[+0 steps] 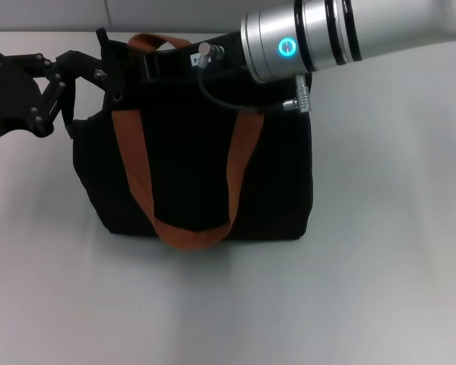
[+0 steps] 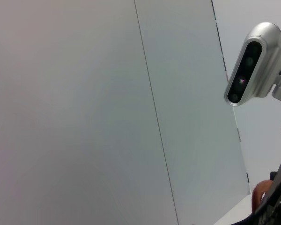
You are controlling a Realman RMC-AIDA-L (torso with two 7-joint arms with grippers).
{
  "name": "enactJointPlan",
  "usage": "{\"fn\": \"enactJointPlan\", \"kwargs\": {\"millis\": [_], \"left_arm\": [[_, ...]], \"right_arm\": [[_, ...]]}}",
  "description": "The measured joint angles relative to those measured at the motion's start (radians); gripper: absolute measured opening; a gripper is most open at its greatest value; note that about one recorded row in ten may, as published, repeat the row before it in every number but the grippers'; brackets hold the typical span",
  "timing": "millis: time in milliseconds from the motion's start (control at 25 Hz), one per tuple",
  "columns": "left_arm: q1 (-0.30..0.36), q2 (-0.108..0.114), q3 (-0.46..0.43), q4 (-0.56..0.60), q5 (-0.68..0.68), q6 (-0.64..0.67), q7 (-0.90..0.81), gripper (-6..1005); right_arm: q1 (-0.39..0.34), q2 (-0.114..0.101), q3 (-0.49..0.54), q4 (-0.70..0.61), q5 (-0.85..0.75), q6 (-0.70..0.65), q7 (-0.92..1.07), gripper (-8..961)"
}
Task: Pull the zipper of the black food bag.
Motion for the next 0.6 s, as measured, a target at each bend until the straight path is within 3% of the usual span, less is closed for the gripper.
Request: {"fn": "enactJointPlan", "kwargs": {"millis": [320, 600], "left_arm": [[0.001, 0.0, 0.0, 0.0, -0.002, 0.0, 0.001, 24], [0.002, 0.0, 0.0, 0.001, -0.002, -0.003, 0.002, 24]], "right_arm": [[-0.027, -0.002, 0.003, -0.021, -0.011, -0.008, 0.014, -1], [-0.094, -0.004, 0.009, -0.135, -0.101, -0.012, 0.081, -2]]}}
